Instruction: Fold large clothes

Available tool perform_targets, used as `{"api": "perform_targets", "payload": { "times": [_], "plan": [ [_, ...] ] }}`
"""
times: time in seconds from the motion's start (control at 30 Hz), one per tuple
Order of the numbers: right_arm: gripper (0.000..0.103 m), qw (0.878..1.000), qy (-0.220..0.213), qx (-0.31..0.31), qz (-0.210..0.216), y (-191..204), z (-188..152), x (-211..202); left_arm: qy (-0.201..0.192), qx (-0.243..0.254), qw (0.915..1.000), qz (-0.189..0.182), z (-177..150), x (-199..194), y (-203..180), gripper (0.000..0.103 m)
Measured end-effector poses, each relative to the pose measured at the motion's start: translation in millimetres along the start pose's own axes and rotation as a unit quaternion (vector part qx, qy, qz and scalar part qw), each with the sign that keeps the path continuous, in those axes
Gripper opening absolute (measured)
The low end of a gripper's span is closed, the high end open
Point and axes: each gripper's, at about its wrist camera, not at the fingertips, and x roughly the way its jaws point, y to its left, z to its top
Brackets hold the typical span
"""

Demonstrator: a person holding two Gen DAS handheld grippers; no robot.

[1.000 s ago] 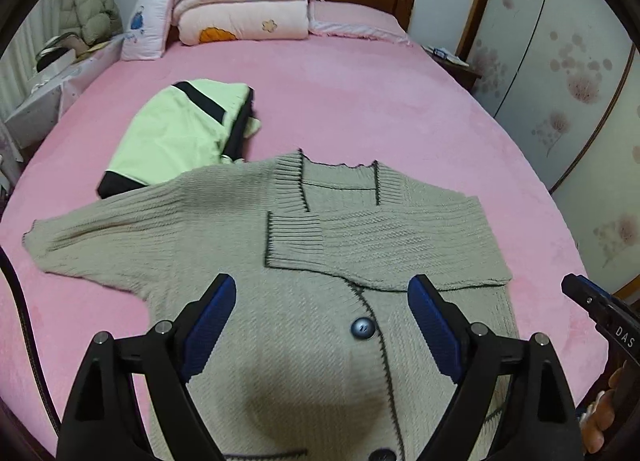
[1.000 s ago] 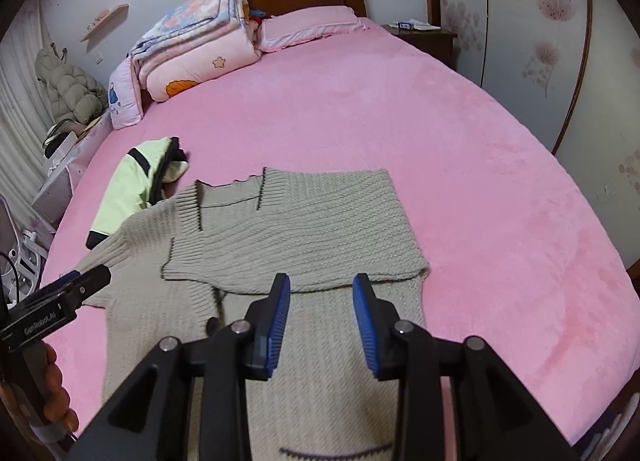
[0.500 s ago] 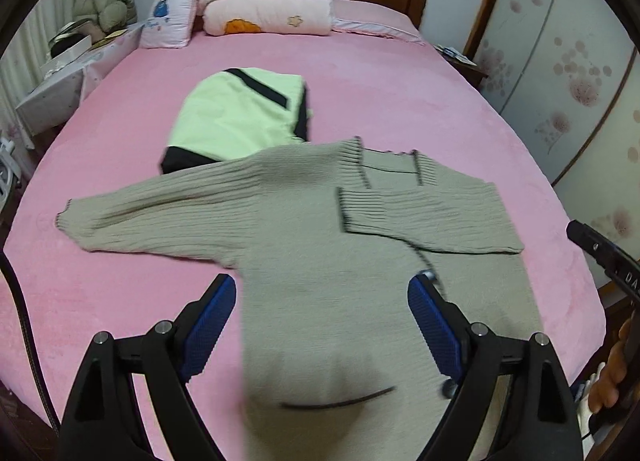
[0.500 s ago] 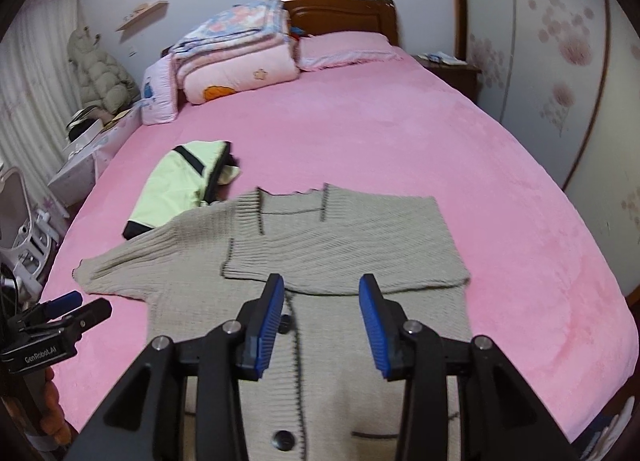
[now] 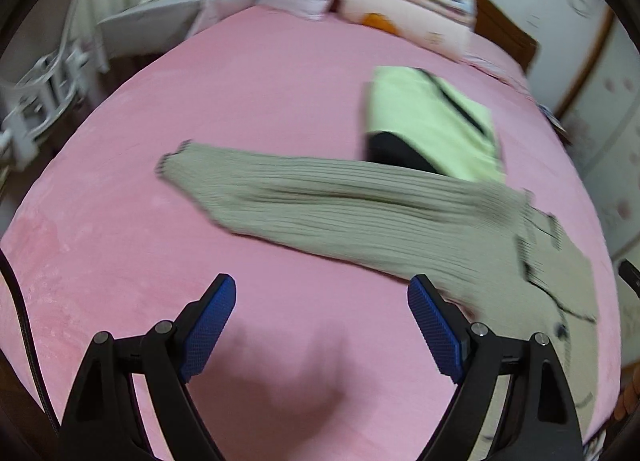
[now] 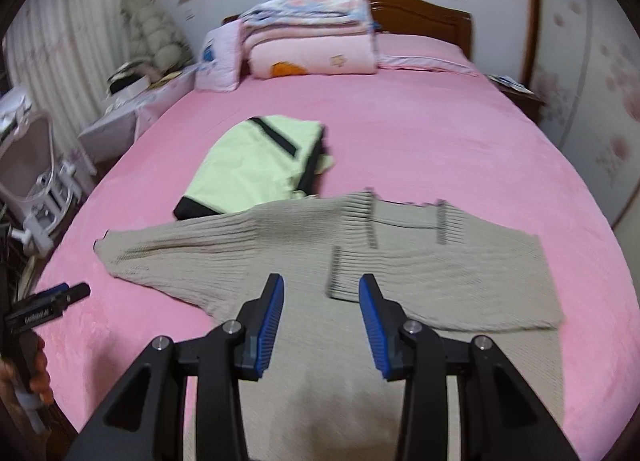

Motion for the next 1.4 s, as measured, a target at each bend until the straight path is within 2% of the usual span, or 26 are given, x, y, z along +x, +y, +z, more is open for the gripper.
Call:
{"api": "perform_targets", "payload": {
  "times": [0.13, 0.3, 0.43, 0.57, 0.67, 0.7, 0.77, 0.8, 0.83, 1.0, 1.4],
  "plan": [
    [0.039, 1.0, 0.011, -0.025, 0.011, 44, 8, 42, 0.017, -0.032, 0.9993, 0.013, 15, 40, 52, 0.087],
    [0.039, 0.998, 0.029, -0.043, 0.028, 95, 13, 96, 0.034, -0.084, 0.9958, -0.014, 29, 84, 99, 0.086],
    [0.039, 0.997, 0.045, -0.06, 0.017, 128, 12, 133, 0.047, -0.1, 0.9935, -0.026, 40, 116, 116, 0.078],
    [0.039, 0.996, 0.064, -0.069, 0.0, 148, 8, 163, 0.058, -0.086, 0.9943, -0.026, 50, 145, 119, 0.072],
    [0.039, 0.995, 0.076, -0.066, 0.006, 151, 3, 175, 0.063, -0.074, 0.995, -0.02, 57, 164, 119, 0.068],
    [0.039, 0.995, 0.078, -0.068, 0.004, 152, 1, 178, 0.061, -0.067, 0.9958, -0.015, 60, 169, 118, 0.062],
    [0.039, 0.994, 0.083, -0.072, 0.002, 153, -3, 183, 0.058, -0.051, 0.9968, -0.02, 65, 174, 114, 0.032],
    [0.039, 0.994, 0.085, -0.073, 0.001, 153, -4, 185, 0.058, -0.041, 0.9971, -0.028, 66, 175, 110, 0.007],
    [0.039, 0.993, 0.088, -0.074, 0.001, 152, -6, 187, 0.058, -0.037, 0.9973, -0.027, 68, 175, 108, 0.007],
    [0.039, 0.994, 0.084, -0.072, -0.013, 142, -8, 186, 0.022, 0.032, 0.9985, 0.038, 66, 159, 76, 0.006],
    [0.039, 0.995, 0.07, -0.062, -0.037, 121, -1, 168, -0.021, 0.1, 0.9906, 0.091, 62, 101, 42, 0.006]
  ]
}}
